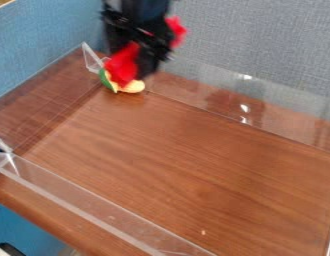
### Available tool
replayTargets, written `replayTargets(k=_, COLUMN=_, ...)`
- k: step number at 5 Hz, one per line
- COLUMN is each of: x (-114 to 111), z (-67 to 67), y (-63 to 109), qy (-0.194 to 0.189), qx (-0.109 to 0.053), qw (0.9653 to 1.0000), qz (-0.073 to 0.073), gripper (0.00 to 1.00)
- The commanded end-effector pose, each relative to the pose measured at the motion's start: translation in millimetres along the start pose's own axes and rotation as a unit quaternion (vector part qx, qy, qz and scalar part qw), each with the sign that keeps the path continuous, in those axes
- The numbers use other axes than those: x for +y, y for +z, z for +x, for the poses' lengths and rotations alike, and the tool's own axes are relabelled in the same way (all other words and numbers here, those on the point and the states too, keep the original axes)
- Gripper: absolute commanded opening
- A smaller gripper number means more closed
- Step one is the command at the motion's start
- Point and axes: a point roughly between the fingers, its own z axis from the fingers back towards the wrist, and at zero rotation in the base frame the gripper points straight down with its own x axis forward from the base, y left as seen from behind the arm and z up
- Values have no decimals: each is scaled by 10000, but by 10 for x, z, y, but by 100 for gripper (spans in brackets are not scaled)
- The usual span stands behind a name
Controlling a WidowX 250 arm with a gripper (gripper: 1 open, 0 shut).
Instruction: Put the red object to the left side of the table
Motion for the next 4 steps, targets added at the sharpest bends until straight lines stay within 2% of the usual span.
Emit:
replayTargets(k=1, x=344, z=40, y=-14, qy=298, qx=-104, qw=9994, qz=113, gripper=0)
replayTargets(k=2, x=593, z=32, y=-207, qy=592, qx=76, qw=9981, qz=143, gripper=0)
replayTargets(k=4, x=835, z=62, y=-645, qy=787, qx=402, qw=9959, qz=181, gripper=0)
